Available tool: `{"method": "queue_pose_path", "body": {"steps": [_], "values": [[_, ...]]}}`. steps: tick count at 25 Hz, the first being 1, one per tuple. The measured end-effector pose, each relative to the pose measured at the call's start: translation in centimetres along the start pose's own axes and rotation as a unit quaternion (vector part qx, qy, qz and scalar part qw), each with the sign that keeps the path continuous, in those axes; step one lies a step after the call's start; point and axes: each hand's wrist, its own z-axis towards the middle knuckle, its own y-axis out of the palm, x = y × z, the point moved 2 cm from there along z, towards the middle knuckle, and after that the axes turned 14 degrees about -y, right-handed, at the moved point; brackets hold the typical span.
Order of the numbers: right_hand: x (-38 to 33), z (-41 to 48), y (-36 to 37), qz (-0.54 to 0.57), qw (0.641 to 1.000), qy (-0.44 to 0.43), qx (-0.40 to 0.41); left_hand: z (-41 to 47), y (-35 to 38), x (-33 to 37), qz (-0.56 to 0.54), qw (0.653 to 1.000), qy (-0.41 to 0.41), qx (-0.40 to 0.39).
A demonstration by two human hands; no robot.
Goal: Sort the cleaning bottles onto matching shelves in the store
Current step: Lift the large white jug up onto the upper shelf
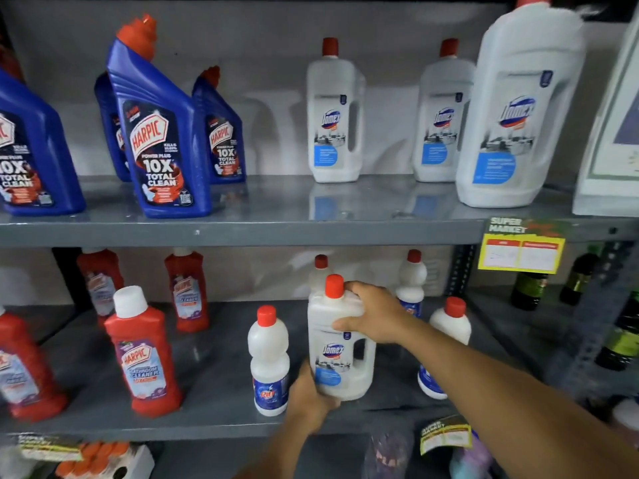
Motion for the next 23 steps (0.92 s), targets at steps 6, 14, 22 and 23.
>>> {"method": "queue_pose_path", "body": {"steps": [6, 14, 22, 23], "values": [[-4.5, -4.4, -3.0, -0.039, 0.994, -0.099, -0.034, -3.7, -0.3, 0.4, 0.037, 0.998, 0.037, -0.043], [-15.0, -7.8, -19.9, -0.049, 0.966, -0.236, 0.096, -15.7, -7.1, 15.8, 0.07, 0.977, 0.188, -0.071], [-19.5, 2.6, -30.7, -0.057, 0.896, -0.311, 0.311, -16.1, -11.9, 34.5, 0.047, 0.956, 0.291, -0.012], [-19.3, 3.7, -30.4, -0.071, 0.902, -0.302, 0.301, -14.9, -12.0, 34.7, 0.035, 0.959, 0.28, -0.012]]}}
